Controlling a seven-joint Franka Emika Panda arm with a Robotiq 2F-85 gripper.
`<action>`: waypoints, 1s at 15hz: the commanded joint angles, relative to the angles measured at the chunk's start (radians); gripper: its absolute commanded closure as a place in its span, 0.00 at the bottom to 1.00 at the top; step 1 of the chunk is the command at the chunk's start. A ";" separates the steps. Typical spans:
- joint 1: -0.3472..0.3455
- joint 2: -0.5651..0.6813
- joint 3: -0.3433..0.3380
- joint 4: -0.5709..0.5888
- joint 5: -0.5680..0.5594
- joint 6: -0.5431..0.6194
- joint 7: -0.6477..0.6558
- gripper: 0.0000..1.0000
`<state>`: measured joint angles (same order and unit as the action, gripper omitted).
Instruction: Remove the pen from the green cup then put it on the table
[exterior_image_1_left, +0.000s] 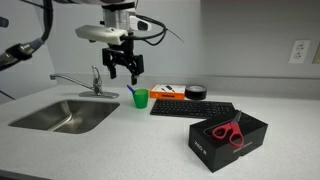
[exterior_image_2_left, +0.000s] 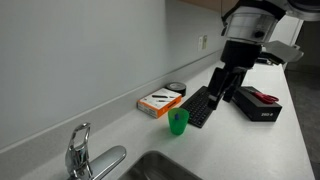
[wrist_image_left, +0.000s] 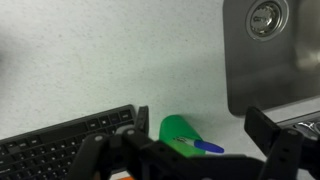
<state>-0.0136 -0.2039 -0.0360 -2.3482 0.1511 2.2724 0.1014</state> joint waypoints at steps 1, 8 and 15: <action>0.012 0.101 0.064 0.055 -0.016 0.137 0.178 0.00; 0.015 0.109 0.068 0.051 -0.008 0.133 0.171 0.00; 0.003 0.232 0.073 0.069 -0.287 0.379 0.493 0.00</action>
<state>-0.0052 -0.0327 0.0382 -2.3067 -0.0184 2.5877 0.4548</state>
